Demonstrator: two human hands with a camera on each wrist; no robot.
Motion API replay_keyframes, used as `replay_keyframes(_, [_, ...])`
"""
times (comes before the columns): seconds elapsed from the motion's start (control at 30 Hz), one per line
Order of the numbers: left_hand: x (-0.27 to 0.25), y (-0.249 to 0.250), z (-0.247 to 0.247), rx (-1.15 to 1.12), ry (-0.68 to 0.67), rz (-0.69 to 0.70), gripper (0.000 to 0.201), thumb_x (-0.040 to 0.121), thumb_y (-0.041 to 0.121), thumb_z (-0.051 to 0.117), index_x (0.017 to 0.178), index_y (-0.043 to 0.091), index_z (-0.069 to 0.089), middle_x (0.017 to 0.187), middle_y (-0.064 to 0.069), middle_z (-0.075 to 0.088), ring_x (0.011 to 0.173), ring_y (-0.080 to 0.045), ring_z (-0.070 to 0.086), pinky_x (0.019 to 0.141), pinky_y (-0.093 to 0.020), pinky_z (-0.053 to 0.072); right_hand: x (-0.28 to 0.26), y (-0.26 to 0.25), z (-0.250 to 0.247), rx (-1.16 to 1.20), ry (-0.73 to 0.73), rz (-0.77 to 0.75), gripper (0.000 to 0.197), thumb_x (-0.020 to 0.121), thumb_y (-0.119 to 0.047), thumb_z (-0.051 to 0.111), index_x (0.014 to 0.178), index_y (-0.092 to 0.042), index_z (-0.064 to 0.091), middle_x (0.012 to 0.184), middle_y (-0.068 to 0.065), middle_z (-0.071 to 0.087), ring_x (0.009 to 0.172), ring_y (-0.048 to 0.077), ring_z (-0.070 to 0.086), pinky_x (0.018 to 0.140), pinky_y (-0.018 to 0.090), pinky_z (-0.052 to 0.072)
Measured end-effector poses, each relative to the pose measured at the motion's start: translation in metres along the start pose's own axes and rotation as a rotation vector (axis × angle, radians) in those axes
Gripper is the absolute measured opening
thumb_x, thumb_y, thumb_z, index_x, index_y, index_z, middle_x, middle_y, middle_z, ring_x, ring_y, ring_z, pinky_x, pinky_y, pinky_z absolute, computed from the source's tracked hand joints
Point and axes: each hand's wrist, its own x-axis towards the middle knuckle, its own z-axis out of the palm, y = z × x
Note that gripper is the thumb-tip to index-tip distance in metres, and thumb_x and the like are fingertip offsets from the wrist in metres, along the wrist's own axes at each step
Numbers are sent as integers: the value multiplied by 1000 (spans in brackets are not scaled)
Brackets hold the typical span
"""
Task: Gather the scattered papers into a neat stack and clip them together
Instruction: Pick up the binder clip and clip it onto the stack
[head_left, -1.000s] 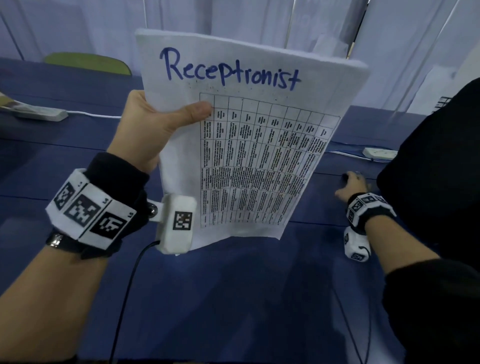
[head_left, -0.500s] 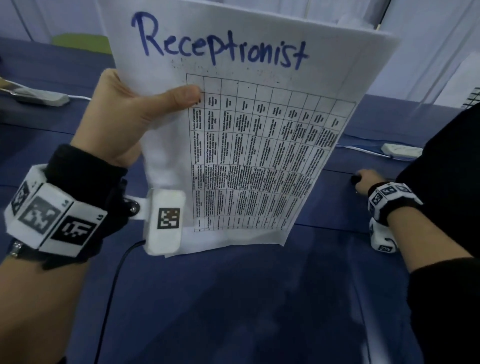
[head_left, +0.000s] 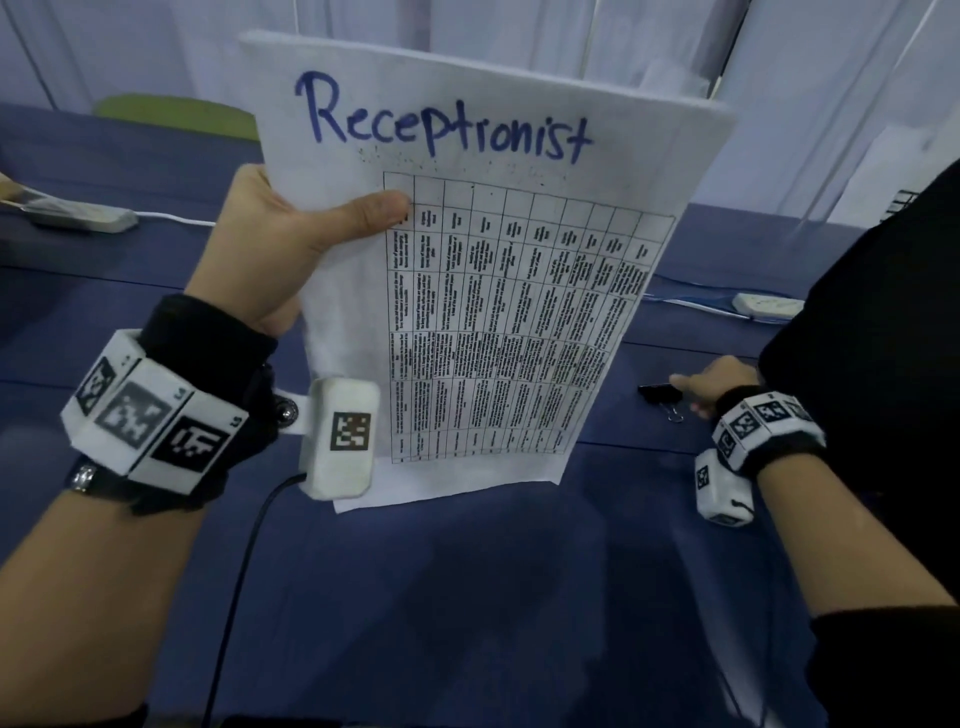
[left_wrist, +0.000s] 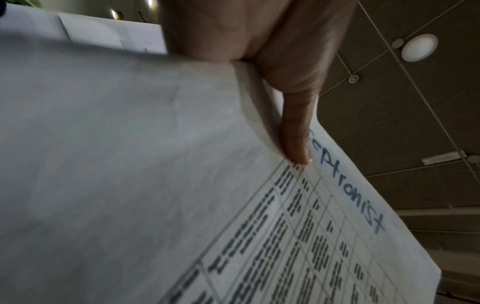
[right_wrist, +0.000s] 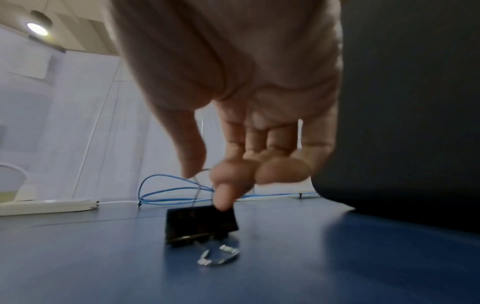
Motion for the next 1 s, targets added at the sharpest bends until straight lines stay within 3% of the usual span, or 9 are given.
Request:
replay_keyframes(0.13, [-3,2,2,9,-13,6,24,70,1,71,67,23,78,76,11,77,78,-6,73,75,-25,57,-2,-9,7,59,39,52,28,83,-17,59,61,0,60,40,7,59,51,22,53,72,37,57])
replay_keyframes(0.23, [-5,4,2,11,-27,3,27,74,-3,69,68,22,78,77,11,77,79,-7,73,76,-26,58,-5,-13,8,102,21,100,30,81,-26,60,73,3,64,23,4,49,56,25,58,67,33,53])
replay_keyframes(0.37, [-5,4,1,1,-29,-7,28,74,-5,68,70,20,78,78,10,77,80,-7,73,76,-25,57,5,-11,13,129,32,115,44,81,-38,59,94,3,66,53,14,62,93,33,66,81,36,52])
replay_keyframes(0.43, [-5,4,1,-2,-27,-11,28,74,-6,68,69,20,78,77,9,77,79,-7,73,76,-25,57,10,-11,14,110,37,123,31,83,-23,58,92,5,66,83,23,67,87,32,64,77,35,50])
replay_keyframes(0.53, [-6,5,2,5,-40,-3,31,75,-7,67,68,21,78,76,11,77,79,-6,73,77,-25,57,17,-5,15,171,38,145,23,82,-16,59,85,5,66,89,23,65,80,30,60,78,41,54])
replay_keyframes(0.6, [-7,5,3,12,-40,6,32,75,-6,67,68,22,78,75,12,77,78,-5,73,77,-25,58,5,-5,12,305,76,130,19,81,-21,63,82,-2,64,87,18,60,75,27,56,69,39,59])
replay_keyframes(0.7, [-6,4,3,15,-33,17,30,75,-5,68,67,22,78,75,12,76,78,-6,73,79,-26,58,-36,-16,4,660,164,-52,23,87,-18,61,64,-13,59,70,5,55,70,19,51,40,16,49])
replay_keyframes(0.9, [-2,2,3,13,-14,9,29,75,-5,68,67,21,77,75,11,76,77,-6,73,77,-25,58,-111,-51,-20,1370,-104,-275,31,102,-18,29,72,-16,36,83,2,51,68,19,60,59,36,60])
replay_keyframes(1.0, [-1,1,3,-4,3,-11,29,75,-6,68,65,20,77,73,10,76,74,-7,73,73,-24,58,-142,-65,-36,1562,45,-427,28,101,-17,28,74,-17,35,90,4,55,70,13,65,60,27,58])
